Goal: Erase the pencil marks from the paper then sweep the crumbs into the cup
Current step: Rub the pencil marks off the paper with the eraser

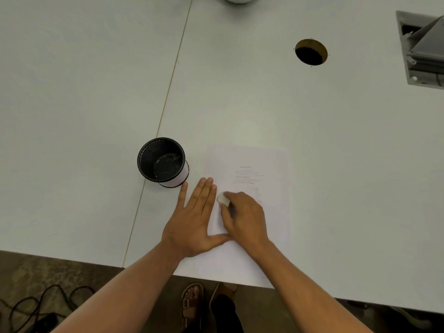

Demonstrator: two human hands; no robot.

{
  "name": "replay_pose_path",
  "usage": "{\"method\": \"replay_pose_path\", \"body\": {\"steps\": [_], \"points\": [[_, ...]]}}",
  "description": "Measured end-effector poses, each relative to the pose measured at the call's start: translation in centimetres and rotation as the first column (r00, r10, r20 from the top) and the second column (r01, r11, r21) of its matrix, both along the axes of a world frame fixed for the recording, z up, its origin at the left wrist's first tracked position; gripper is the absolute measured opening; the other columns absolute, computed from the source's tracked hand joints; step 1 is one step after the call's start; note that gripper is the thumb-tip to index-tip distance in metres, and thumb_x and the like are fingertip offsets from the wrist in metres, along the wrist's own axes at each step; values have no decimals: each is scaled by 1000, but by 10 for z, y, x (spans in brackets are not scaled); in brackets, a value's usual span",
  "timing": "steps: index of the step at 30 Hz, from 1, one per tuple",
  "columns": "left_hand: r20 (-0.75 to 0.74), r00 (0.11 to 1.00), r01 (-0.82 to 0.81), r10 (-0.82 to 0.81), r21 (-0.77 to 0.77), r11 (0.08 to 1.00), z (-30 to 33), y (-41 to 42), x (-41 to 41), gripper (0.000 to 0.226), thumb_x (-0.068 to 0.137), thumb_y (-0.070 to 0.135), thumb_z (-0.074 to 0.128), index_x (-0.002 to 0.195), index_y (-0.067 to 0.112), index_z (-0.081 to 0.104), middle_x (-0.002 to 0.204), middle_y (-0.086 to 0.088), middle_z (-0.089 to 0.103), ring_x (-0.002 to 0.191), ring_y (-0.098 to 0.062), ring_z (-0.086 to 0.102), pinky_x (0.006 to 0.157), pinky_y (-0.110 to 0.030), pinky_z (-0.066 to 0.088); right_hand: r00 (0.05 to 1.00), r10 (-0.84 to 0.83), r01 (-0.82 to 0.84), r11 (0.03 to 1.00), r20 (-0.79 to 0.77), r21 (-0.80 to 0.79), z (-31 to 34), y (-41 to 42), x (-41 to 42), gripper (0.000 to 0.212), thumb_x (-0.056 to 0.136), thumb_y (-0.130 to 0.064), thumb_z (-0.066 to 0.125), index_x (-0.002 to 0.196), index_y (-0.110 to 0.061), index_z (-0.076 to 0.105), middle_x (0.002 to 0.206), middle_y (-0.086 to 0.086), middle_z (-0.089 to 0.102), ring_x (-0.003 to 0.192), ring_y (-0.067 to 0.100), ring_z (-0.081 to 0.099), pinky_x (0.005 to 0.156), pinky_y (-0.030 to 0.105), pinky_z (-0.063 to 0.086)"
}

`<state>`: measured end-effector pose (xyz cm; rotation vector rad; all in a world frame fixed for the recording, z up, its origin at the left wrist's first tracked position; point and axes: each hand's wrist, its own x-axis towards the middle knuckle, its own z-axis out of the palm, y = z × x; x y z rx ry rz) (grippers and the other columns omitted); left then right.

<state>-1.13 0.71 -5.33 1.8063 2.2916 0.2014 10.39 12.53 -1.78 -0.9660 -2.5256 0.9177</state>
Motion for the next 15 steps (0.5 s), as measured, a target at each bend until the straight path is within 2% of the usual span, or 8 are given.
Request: {"method": "replay_pose_path", "body": {"steps": [4,9,15], "points": [[-14,1000,-12,11,-36,999,2,0,1,116,87,88,30,159,-1,14,170,-15,6,158,-27,2,123,-63,10,994,-110,110,994,-2,-5,0,42,-27,14,88,-21,63,96,-12,70,84,4,69,72,17,62,63,26,48],[-8,1000,-9,9,-32,999,1,0,0,115,87,88,30,159,-1,13,170,-14,5,158,-26,2,123,-62,8,985,-172,172,985,-20,8,-1,57,-44,16,89,-16,60,100,-9,69,87,6,69,74,17,62,64,24,45],[-5,1000,-14,14,-33,999,2,1,0,115,86,89,29,159,1,16,170,-14,7,158,-26,3,123,-63,11,1000,5,-5,1000,15,17,-7,13,-11,19,88,-23,62,103,-13,69,84,2,69,74,17,62,63,30,51]]}}
